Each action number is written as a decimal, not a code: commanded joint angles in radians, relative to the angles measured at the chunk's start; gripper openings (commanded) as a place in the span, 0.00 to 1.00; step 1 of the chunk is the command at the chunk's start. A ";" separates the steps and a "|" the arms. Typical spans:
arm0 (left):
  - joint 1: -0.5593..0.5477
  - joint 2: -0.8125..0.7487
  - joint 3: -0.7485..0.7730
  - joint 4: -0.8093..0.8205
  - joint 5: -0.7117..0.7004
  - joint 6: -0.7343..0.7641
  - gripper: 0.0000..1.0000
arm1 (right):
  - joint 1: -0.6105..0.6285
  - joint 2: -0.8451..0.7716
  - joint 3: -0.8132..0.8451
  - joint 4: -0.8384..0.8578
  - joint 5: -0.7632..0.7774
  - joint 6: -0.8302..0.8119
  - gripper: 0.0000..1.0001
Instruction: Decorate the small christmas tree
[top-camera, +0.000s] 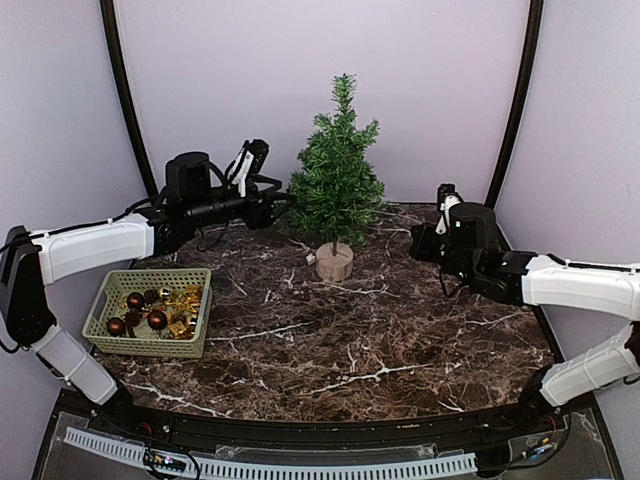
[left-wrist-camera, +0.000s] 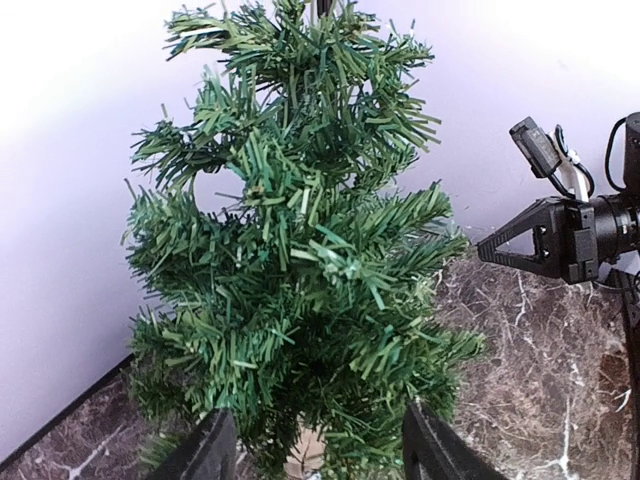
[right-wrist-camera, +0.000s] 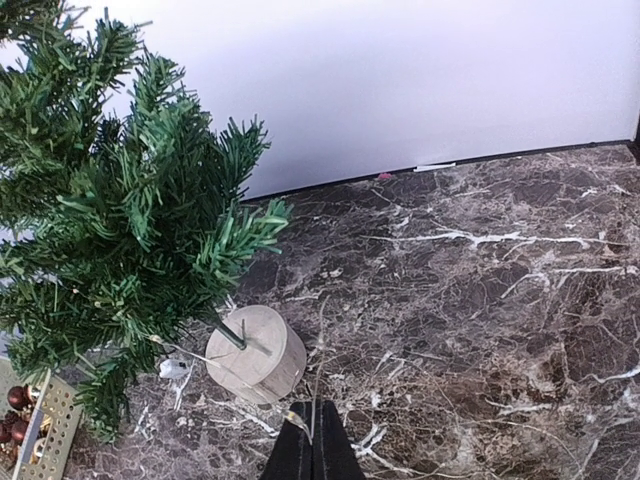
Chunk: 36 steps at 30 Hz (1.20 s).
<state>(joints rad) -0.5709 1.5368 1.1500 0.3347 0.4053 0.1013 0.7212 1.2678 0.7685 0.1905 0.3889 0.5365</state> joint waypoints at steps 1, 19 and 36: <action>0.003 -0.071 -0.064 0.041 0.002 -0.137 0.64 | -0.020 -0.040 0.017 0.027 -0.001 -0.012 0.00; -0.032 0.059 -0.023 -0.025 0.036 -0.316 0.73 | -0.048 -0.069 0.014 0.011 0.005 -0.020 0.00; -0.030 0.103 0.010 0.011 0.007 -0.325 0.12 | -0.066 -0.147 -0.021 -0.058 0.033 0.007 0.00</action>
<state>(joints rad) -0.5987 1.6478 1.1316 0.3267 0.4255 -0.2283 0.6632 1.1576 0.7601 0.1528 0.4015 0.5289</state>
